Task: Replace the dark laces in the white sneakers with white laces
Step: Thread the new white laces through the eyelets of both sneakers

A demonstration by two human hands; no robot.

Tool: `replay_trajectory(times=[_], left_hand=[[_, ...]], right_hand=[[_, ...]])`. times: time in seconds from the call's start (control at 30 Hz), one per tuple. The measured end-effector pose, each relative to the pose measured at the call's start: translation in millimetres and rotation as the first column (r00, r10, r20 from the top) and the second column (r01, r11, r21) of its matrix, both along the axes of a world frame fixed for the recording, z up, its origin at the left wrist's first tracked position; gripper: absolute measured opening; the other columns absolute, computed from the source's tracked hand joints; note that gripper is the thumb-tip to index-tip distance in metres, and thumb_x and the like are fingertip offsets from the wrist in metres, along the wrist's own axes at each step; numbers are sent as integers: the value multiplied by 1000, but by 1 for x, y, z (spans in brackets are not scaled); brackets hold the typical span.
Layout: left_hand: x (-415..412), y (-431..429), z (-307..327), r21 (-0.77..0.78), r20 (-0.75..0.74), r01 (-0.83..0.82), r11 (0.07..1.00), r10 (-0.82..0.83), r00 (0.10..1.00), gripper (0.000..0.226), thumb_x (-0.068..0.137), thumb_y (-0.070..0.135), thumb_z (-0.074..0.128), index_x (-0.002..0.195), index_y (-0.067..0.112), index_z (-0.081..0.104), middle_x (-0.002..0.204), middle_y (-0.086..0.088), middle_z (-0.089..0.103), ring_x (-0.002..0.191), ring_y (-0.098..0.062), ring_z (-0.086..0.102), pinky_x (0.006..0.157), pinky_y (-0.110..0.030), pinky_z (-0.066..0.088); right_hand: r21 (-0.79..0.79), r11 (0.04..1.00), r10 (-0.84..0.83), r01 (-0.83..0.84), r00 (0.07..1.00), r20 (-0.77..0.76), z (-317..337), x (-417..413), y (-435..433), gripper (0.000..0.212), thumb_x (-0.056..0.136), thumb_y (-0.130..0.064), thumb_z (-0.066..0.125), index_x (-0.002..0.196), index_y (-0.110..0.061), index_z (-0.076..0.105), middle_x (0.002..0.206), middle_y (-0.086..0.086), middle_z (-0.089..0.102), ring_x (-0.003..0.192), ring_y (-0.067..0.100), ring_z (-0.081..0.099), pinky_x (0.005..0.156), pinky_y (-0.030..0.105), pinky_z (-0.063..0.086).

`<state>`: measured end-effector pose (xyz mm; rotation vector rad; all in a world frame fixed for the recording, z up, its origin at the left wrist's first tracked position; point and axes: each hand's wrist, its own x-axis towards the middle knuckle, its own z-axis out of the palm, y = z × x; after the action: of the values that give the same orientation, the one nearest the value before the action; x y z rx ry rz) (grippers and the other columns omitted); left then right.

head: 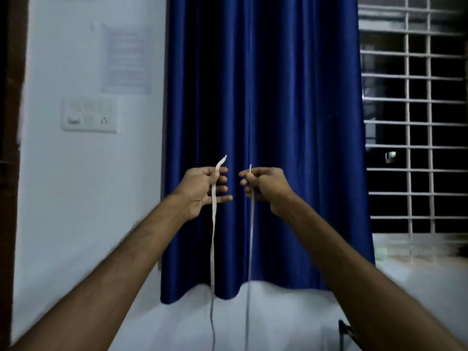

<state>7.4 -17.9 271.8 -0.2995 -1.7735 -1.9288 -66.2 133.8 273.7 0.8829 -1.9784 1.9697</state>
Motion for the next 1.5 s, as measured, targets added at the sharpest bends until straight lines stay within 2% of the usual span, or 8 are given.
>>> replay_trajectory(times=[0.3, 0.47, 0.63, 0.73, 0.87, 1.03, 1.33, 1.5], left_hand=[[8, 10, 25, -150, -120, -21, 988, 3, 993, 21, 102, 11, 45, 98, 11, 66, 74, 0, 64, 54, -9, 60, 57, -32, 59], [8, -2, -61, -150, 35, -122, 981, 128, 991, 23, 103, 13, 42, 94, 17, 63, 72, 3, 51, 49, -5, 42, 36, -15, 29], [6, -5, -221, -131, 353, -190, 973, 225, 908, 17, 100, 18, 48, 88, 14, 60, 67, 1, 45, 45, -7, 33, 36, -15, 21], [11, 4, -311, -250, 439, -236, 939, 327, 837, 28, 90, 32, 62, 71, 15, 50, 62, 4, 44, 55, -15, 39, 54, -29, 36], [21, 19, -377, -397, 520, -148, 906, 355, 777, 26, 81, 32, 72, 99, 16, 61, 91, 5, 63, 82, -15, 60, 73, -29, 46], [24, 34, -404, -509, 511, -67, 858, 364, 779, 54, 70, 44, 57, 116, 17, 51, 106, -2, 63, 101, -24, 62, 85, -34, 49], [21, 45, -418, -458, 413, -288, 841, 488, 769, 20, 87, 14, 60, 105, 18, 53, 95, 6, 59, 97, -25, 61, 78, -31, 43], [25, 44, -409, -349, 463, -239, 906, 388, 797, 14, 91, 33, 64, 91, 19, 60, 86, 4, 65, 82, -14, 60, 72, -29, 45]], right_hand=[[-16, 1000, 2, -2, 1000, 3, 17, 9, -2, 20, 99, -9, 51, 95, 1, 68, 69, 6, 65, 54, 9, 58, 52, 20, 53], [344, 927, -123, 149, 988, -95, -58, 5, 7, 20, 93, 0, 51, 105, -5, 67, 63, 7, 61, 36, 2, 48, 37, 16, 36], [822, 568, -42, 48, 999, -29, -221, -3, 21, 31, 83, 6, 53, 101, -8, 75, 79, 11, 72, 41, -3, 53, 48, 12, 44], [931, 364, -59, -28, 997, 53, -305, -11, 24, 25, 86, -11, 58, 105, -9, 74, 103, 12, 73, 81, 13, 69, 72, 20, 51], [973, 231, -55, 15, 998, -3, -364, -9, 21, 28, 87, -33, 60, 107, -17, 71, 112, 9, 69, 105, 28, 63, 82, 32, 49], [956, 293, -103, 33, 995, -3, -368, -12, 18, 21, 84, -34, 67, 99, -21, 75, 102, 4, 73, 98, 21, 66, 80, 30, 52], [975, 35, -143, 217, 967, -210, -363, -5, 26, 30, 86, -24, 58, 109, -5, 62, 114, 15, 65, 102, 35, 65, 82, 39, 51], [971, 131, -208, 199, 964, -169, -356, -9, 24, 27, 87, -21, 58, 108, -5, 65, 110, 15, 66, 101, 34, 64, 81, 36, 51]])
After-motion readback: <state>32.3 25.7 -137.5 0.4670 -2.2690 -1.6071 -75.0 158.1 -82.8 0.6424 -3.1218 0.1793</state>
